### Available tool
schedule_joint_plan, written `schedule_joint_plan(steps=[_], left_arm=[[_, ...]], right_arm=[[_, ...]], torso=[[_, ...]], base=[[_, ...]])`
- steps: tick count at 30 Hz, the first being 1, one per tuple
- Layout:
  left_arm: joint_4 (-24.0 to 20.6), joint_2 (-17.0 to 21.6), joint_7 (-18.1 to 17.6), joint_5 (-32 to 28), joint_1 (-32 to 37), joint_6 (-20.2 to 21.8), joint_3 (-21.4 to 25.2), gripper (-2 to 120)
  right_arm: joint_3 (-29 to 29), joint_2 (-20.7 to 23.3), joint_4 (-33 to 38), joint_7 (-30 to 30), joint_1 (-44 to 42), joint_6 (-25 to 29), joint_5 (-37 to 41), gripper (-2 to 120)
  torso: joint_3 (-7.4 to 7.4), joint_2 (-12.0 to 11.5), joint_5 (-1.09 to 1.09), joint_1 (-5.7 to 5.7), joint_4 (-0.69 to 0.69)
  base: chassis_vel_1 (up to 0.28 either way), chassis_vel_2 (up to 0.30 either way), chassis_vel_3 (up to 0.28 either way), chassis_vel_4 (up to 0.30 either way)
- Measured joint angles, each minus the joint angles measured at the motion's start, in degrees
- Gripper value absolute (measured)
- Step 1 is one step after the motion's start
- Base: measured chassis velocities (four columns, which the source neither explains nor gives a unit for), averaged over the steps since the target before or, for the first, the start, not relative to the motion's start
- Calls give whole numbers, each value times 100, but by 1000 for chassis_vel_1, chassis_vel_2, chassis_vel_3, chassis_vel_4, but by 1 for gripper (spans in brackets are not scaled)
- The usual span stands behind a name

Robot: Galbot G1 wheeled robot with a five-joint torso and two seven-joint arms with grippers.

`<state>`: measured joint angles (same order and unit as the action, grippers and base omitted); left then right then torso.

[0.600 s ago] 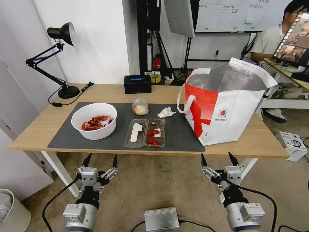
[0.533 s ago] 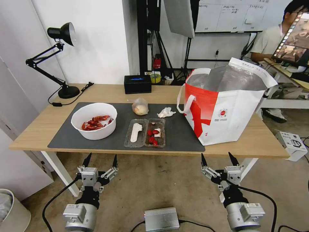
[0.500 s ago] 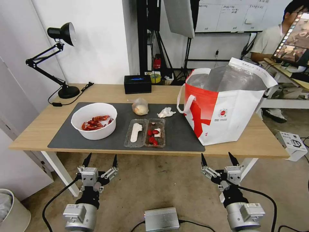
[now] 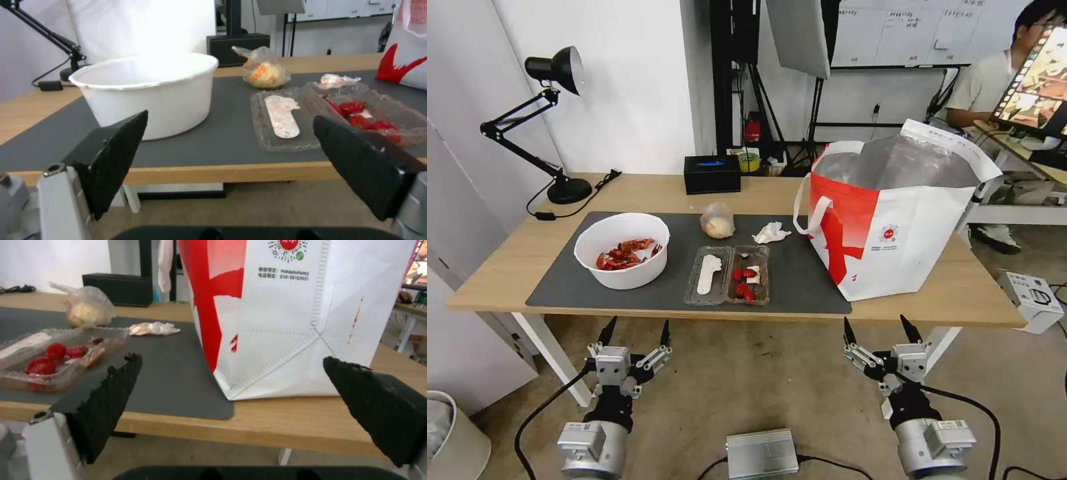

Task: Pick up the trash from the table and place it into the takeout bag.

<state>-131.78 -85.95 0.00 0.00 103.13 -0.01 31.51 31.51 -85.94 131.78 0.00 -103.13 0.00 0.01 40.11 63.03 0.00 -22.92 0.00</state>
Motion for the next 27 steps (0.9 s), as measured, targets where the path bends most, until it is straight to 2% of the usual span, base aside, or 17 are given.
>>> schedule_joint_plan(steps=[11,14,15,17,19,20,21,22,25,27], left_arm=[[13,28,-2,-103,-47,38,-2,100],[105,205,-64,-651,-332,285,-21,100],[105,205,-64,-651,-332,285,-21,100],[180,342,-109,-1077,-550,474,-39,100],[180,342,-109,-1077,-550,474,-39,100],[268,502,-169,-1582,-808,700,-60,100],[307,576,-193,-1811,-926,802,-69,100],[307,576,-193,-1811,-926,802,-69,100],[400,750,-254,-2368,-1209,1052,-92,100],[443,828,-285,-2604,-1334,1157,-101,100]], right_arm=[[58,94,1,35,19,-68,94,100],[467,617,-8,304,162,-483,641,100],[467,617,-8,304,162,-483,641,100],[797,1050,-19,522,288,-826,1097,100],[797,1050,-19,522,288,-826,1097,100],[1173,1542,-35,775,423,-1218,1616,100],[1345,1768,-42,889,483,-1399,1854,100],[1345,1768,-42,889,483,-1399,1854,100],[1738,2255,-44,1135,621,-1768,2401,100],[1833,2311,29,1156,637,-1790,2582,100]], torso=[[0,0,2,0,0],[0,0,1,0,0],[0,0,1,0,0],[0,0,2,0,0],[0,0,2,0,0],[0,0,2,0,0],[1,0,1,0,0],[1,0,1,0,0],[1,0,0,0,2],[1,0,1,-1,-1]], base=[[0,0,0,0],[0,0,0,0],[0,0,0,0],[0,0,0,0],[0,0,0,0],[0,0,0,0],[0,0,0,0],[0,0,0,0],[0,0,0,0],[0,0,0,0]])
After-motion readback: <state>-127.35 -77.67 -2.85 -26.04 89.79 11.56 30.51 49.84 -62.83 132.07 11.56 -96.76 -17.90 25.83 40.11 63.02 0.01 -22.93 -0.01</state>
